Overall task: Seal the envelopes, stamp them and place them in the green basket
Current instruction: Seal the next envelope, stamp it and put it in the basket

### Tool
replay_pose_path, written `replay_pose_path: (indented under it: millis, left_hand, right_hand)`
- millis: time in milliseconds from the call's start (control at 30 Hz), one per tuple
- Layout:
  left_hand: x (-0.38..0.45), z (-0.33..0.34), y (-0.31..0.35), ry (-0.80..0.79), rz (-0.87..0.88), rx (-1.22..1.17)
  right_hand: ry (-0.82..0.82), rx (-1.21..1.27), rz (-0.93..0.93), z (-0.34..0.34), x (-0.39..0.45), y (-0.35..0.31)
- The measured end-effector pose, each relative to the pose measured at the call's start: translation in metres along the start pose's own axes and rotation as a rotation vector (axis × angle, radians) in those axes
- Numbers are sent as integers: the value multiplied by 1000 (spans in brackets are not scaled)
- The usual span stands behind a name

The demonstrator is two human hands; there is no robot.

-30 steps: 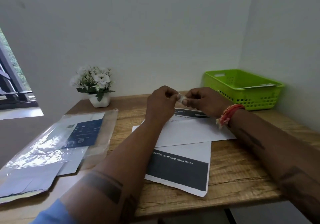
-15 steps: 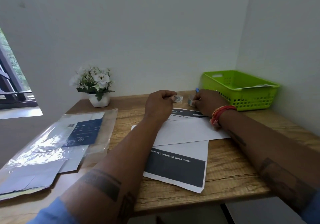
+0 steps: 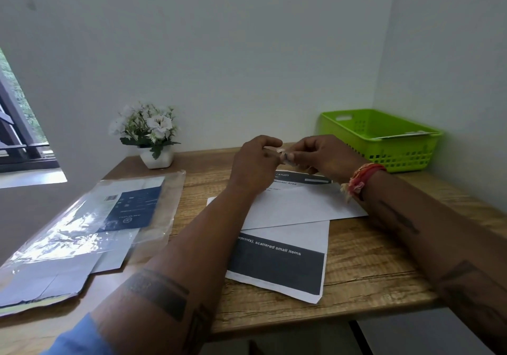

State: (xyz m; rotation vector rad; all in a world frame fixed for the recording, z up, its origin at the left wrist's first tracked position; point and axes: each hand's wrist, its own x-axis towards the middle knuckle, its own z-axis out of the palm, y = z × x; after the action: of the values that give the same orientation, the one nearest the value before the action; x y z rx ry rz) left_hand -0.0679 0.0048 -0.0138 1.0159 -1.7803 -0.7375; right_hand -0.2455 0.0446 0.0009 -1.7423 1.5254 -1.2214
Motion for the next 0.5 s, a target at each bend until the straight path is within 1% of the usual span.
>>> replay_pose_path:
  millis: [100, 267, 400, 500]
  left_hand:
    - [0, 1, 2, -51, 52, 69]
    - [-4, 7, 5, -129, 102, 126]
    - [-7, 11, 6, -132, 45, 25]
    - [-8, 10, 9, -133, 34, -4]
  right_hand:
    - [-32, -21, 17, -5, -1, -1]
    - [-187, 14, 177, -19, -4, -3]
    - [-248, 116, 249, -24, -6, -3]
    - [-235, 148, 229, -25, -5, -1]
